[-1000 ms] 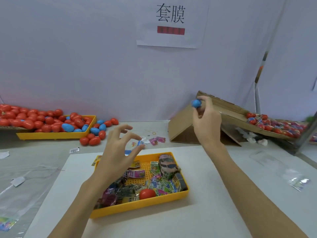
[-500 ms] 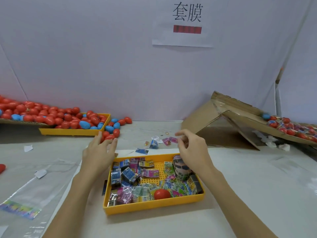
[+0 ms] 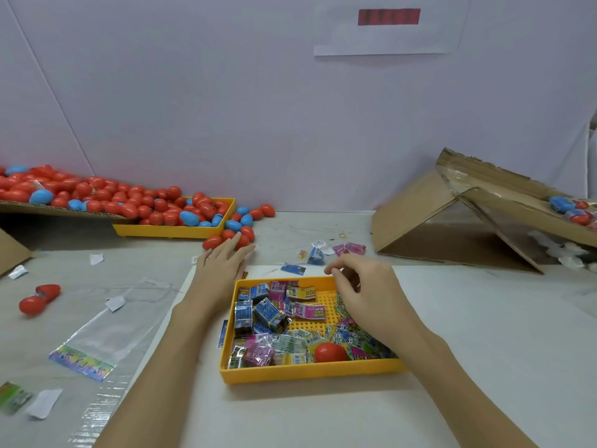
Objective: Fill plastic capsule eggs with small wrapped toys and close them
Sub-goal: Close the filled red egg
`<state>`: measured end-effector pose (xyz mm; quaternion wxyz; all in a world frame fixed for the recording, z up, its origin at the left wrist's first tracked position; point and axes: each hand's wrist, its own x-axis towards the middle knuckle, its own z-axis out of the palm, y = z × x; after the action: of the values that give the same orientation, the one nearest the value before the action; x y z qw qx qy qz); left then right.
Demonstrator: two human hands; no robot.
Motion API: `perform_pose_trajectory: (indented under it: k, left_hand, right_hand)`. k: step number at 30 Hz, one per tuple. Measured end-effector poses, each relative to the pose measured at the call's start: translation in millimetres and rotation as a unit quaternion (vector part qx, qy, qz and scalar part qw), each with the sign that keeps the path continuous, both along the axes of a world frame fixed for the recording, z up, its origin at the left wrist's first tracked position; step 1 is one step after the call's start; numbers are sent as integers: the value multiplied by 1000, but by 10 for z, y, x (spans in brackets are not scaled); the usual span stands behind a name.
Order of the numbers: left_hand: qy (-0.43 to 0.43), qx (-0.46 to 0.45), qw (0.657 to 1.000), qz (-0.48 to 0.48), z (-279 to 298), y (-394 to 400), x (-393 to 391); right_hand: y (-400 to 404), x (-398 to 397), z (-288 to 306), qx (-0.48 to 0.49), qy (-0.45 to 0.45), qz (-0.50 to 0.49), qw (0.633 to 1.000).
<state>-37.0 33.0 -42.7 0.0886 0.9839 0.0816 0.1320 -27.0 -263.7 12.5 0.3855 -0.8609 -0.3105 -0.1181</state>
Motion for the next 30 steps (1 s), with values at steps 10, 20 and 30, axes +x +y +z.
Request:
perform_pose_trajectory:
  k: [10,20,30]
  left_hand:
    - [-50,-57,997,-4,75,-71,-19]
    - [-154,-171,973,23,46,-42,-46]
    - [-247,-404,873,-111,723,-641,-279]
  right_hand:
    - [-13,-9,9,3,16,4,1000]
    - [-32,-11,5,-2,20,9,1000]
    - [-32,13,77,208,208,45,955]
